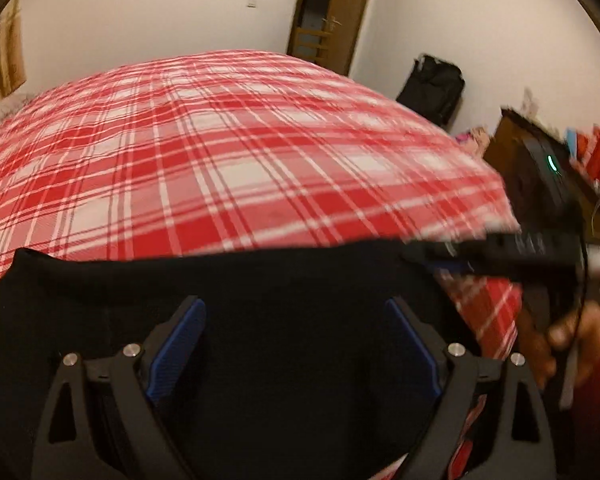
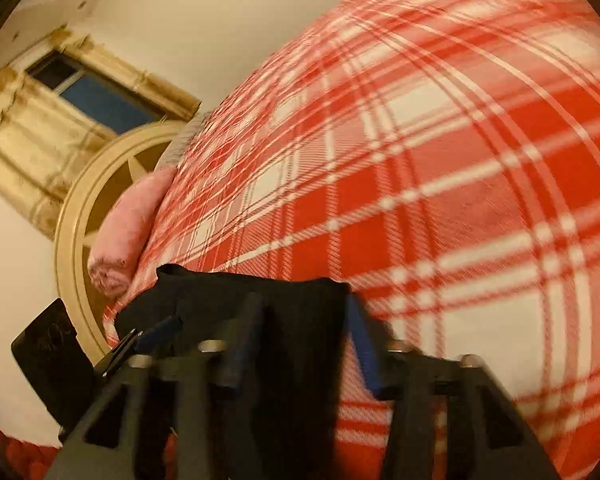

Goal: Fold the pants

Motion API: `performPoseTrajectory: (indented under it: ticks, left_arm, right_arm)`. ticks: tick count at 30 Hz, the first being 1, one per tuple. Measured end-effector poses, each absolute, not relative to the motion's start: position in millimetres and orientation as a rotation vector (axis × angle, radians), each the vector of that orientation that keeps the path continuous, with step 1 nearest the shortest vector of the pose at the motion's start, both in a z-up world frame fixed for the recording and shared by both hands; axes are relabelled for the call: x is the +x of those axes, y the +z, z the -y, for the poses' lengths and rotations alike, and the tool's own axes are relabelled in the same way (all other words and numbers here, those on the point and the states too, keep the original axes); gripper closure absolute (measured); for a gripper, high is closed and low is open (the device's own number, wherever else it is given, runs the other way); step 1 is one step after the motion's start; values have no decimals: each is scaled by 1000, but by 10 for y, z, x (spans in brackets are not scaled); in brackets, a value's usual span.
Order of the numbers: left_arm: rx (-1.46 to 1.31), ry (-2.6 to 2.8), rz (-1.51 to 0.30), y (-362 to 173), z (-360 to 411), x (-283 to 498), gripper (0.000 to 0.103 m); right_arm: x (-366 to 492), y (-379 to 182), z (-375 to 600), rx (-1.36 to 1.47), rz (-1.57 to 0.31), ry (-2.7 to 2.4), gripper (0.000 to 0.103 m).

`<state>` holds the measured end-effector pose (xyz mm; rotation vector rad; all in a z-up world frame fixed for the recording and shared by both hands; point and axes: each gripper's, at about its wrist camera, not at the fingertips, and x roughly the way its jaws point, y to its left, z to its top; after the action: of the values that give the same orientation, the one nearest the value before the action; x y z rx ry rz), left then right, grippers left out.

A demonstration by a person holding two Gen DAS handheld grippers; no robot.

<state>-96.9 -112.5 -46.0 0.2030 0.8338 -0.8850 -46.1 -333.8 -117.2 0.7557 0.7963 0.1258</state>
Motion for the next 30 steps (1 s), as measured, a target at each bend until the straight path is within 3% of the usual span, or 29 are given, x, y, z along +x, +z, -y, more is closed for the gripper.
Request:
performPoseTrajectory:
  ticks: [6, 9, 11, 14, 19, 24, 30]
  left_arm:
    - [243, -901, -865, -627, 1237, -1077, 10]
    - [318, -875, -816, -651, 1286, -1163, 10]
    - [387, -855, -783, -697, 1346, -1231, 8]
    - [411, -850, -749, -712, 1341, -1265, 7]
    - [333, -870, -756, -587, 1187, -1193, 7]
    - [204, -799, -665, -276, 585, -1044, 7]
    - [30, -407, -654, -219, -768, -693, 6]
  right_arm:
    - [-428, -864, 3176, 558, -679, 98, 92]
    - [-374, -982, 2987, 373, -741, 24, 91]
    - [-474, -1069, 3073, 387, -725, 4, 81]
    - [-616, -1033, 3219, 488, -735, -38, 73]
    - [-1030, -589, 2934, 347, -593, -92, 73]
    - [-948, -524, 2226, 325, -590, 128, 73]
    - [-580, -752, 1334, 180, -631, 319, 73]
